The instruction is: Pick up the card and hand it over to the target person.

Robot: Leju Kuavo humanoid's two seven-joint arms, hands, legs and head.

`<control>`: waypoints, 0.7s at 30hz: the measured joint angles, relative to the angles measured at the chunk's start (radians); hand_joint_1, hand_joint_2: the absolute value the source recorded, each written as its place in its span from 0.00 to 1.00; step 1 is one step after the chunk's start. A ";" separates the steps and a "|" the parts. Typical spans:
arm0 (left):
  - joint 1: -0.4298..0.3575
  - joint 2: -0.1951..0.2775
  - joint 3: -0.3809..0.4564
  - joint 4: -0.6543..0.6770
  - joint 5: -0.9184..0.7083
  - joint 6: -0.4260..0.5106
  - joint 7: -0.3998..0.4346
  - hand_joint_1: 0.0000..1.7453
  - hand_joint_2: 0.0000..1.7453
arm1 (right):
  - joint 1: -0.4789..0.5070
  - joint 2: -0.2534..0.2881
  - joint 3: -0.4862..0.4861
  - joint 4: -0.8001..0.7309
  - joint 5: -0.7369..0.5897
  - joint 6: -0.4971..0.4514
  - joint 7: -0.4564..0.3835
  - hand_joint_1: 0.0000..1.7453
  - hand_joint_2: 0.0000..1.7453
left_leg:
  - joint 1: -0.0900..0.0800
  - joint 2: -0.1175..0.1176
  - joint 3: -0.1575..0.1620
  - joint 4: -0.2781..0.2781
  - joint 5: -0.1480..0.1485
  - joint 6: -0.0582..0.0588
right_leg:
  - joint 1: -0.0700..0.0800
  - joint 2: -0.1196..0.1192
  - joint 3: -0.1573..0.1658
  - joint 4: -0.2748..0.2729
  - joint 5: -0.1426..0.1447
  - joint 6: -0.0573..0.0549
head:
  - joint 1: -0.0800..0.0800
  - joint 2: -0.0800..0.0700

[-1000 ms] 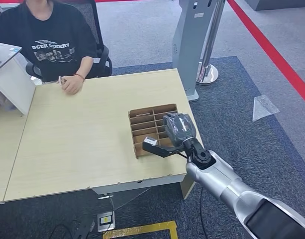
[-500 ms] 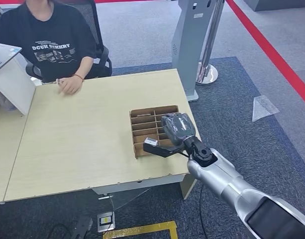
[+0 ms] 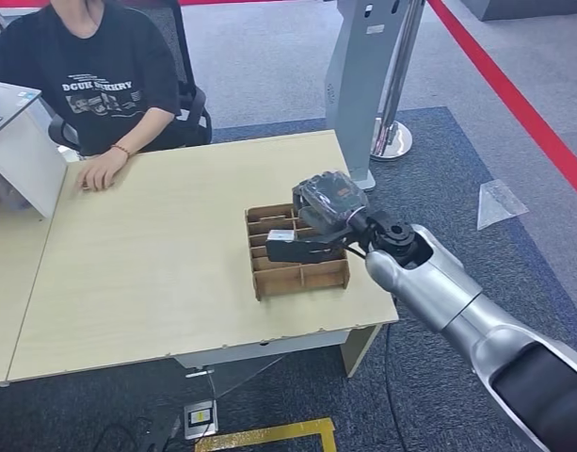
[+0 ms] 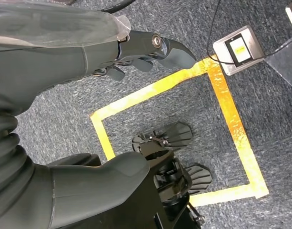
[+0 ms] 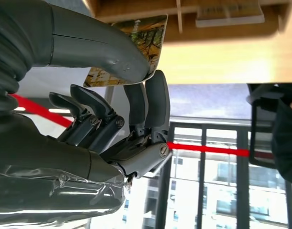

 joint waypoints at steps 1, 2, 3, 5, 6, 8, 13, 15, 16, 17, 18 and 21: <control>0.002 0.001 0.003 0.000 0.003 0.003 0.001 0.00 1.00 | -0.040 -0.006 0.000 -0.018 -0.025 0.019 0.008 1.00 1.00 | 0.000 0.000 -0.001 0.001 0.000 0.000 | 0.000 0.000 -0.001 0.001 0.000 0.000 | 0.000 0.000; 0.004 0.002 0.004 0.001 0.005 0.004 0.000 0.00 1.00 | -0.071 -0.009 -0.001 -0.029 -0.045 0.035 0.015 1.00 1.00 | 0.000 0.000 -0.001 0.001 0.000 0.000 | 0.000 0.000 -0.001 0.001 0.000 0.000 | 0.000 0.000; 0.005 0.002 0.004 0.001 0.006 0.006 0.002 0.00 1.00 | -0.101 -0.011 -0.007 -0.037 -0.063 0.040 0.025 1.00 1.00 | 0.000 0.001 -0.001 0.000 0.000 0.000 | 0.000 0.001 -0.001 0.001 0.000 0.000 | 0.000 0.000; 0.008 0.002 0.004 0.002 0.007 0.010 0.005 0.00 1.00 | -0.142 -0.007 -0.026 -0.031 -0.098 0.022 0.054 1.00 1.00 | 0.000 0.000 0.001 -0.001 0.000 0.000 | 0.000 0.000 0.000 -0.001 0.000 0.000 | 0.000 0.000; 0.009 0.001 0.002 0.003 0.006 0.011 0.008 0.00 1.00 | -0.148 0.003 -0.046 -0.018 -0.118 -0.014 0.068 1.00 1.00 | 0.000 0.000 0.001 -0.002 0.001 0.000 | 0.000 0.000 0.001 -0.002 0.001 0.000 | 0.000 0.000; 0.009 -0.003 -0.007 0.002 0.000 0.014 0.015 0.00 1.00 | -0.136 0.031 -0.067 0.046 -0.145 -0.129 0.094 1.00 1.00 | 0.001 -0.001 0.003 -0.003 0.001 0.000 | 0.001 -0.001 0.003 -0.004 0.001 0.000 | 0.000 0.000; -0.001 -0.018 -0.023 0.003 -0.008 0.023 0.025 0.00 1.00 | -0.070 0.189 -0.050 0.393 -0.181 -0.486 0.093 1.00 1.00 | 0.002 0.002 0.009 -0.008 0.002 0.000 | 0.002 0.001 0.009 -0.009 0.003 0.000 | 0.000 0.000; -0.003 -0.021 -0.025 0.003 -0.006 0.026 0.025 0.00 1.00 | -0.072 0.271 -0.029 0.562 -0.182 -0.600 0.082 1.00 1.00 | 0.002 0.004 0.010 -0.008 0.002 0.000 | 0.002 0.004 0.010 -0.009 0.004 0.000 | 0.000 0.000; -0.004 -0.023 -0.026 0.004 -0.005 0.028 0.024 0.00 1.00 | -0.080 0.315 -0.018 0.651 -0.179 -0.648 0.075 1.00 1.00 | 0.002 0.006 0.010 -0.009 0.002 0.000 | 0.002 0.005 0.010 -0.009 0.005 -0.001 | 0.000 0.000; -0.003 -0.024 -0.028 0.004 -0.005 0.029 0.024 0.00 1.00 | -0.088 0.355 -0.009 0.724 -0.176 -0.686 0.072 1.00 1.00 | 0.002 0.007 0.010 -0.009 0.003 0.000 | 0.002 0.007 0.010 -0.010 0.005 -0.001 | 0.000 0.000; -0.003 -0.025 -0.030 0.005 -0.006 0.030 0.024 0.00 1.00 | -0.098 0.395 0.000 0.794 -0.173 -0.718 0.072 1.00 1.00 | 0.002 0.008 0.010 -0.010 0.003 0.000 | 0.002 0.008 0.010 -0.009 0.006 -0.001 | 0.000 0.000; 0.003 -0.029 -0.034 0.006 -0.005 0.035 0.027 0.00 1.00 | -0.120 0.488 0.029 0.941 -0.146 -0.787 0.095 1.00 1.00 | 0.001 0.010 0.010 -0.009 0.002 -0.001 | 0.001 0.010 0.009 -0.008 0.005 -0.001 | 0.000 0.000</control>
